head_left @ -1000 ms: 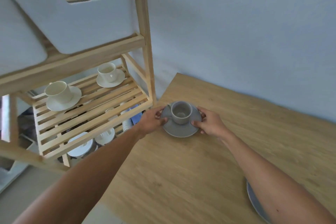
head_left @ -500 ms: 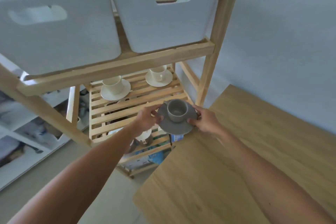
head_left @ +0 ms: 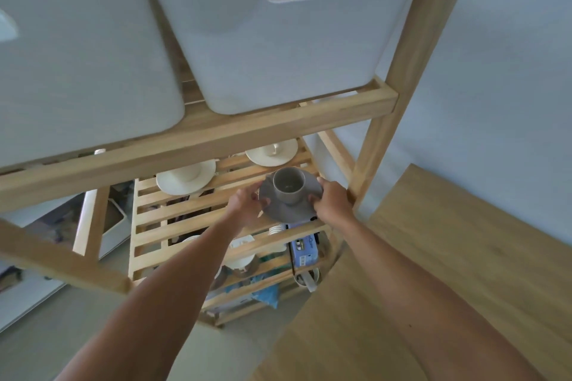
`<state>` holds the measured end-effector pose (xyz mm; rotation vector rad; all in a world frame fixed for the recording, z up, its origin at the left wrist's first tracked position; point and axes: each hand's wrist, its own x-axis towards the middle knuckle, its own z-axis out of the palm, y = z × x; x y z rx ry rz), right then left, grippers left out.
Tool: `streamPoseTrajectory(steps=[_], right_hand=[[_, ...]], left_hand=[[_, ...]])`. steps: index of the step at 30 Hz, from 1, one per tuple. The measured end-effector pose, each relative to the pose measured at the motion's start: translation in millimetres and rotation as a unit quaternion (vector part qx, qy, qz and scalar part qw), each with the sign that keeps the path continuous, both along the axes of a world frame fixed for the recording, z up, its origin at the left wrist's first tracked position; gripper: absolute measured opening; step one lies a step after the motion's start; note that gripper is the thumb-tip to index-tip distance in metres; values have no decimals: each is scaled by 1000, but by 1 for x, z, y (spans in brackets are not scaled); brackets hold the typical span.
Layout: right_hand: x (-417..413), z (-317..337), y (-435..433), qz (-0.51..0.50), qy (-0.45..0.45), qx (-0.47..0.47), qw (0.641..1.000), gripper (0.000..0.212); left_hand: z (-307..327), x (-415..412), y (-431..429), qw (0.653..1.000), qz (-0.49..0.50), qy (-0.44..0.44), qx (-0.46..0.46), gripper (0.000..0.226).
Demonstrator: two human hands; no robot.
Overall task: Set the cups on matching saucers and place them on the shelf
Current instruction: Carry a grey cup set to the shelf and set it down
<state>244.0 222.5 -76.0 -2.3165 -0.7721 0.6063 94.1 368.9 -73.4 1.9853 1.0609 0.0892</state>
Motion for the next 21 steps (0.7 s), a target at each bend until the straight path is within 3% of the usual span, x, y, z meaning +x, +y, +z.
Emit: streamPoseTrajectory(steps=[6, 10, 14, 17, 21], right_hand=[[8, -11, 10, 9, -20, -58, 998, 58], [10, -14, 13, -2, -21, -47, 999, 58], [6, -13, 11, -24, -32, -13, 999, 40], [3, -12, 9, -29, -34, 4, 999, 20], [-5, -10, -1, -30, -15, 18, 999, 19]], left_hand=[[-9, 7, 5, 999, -5, 24, 40, 41], [-12, 8, 9, 995, -29, 62, 70, 39], [-11, 7, 9, 991, -32, 89, 95, 45], [-13, 1, 5, 996, -15, 57, 63, 56], [-10, -10, -2, 1000, -3, 24, 19, 63]])
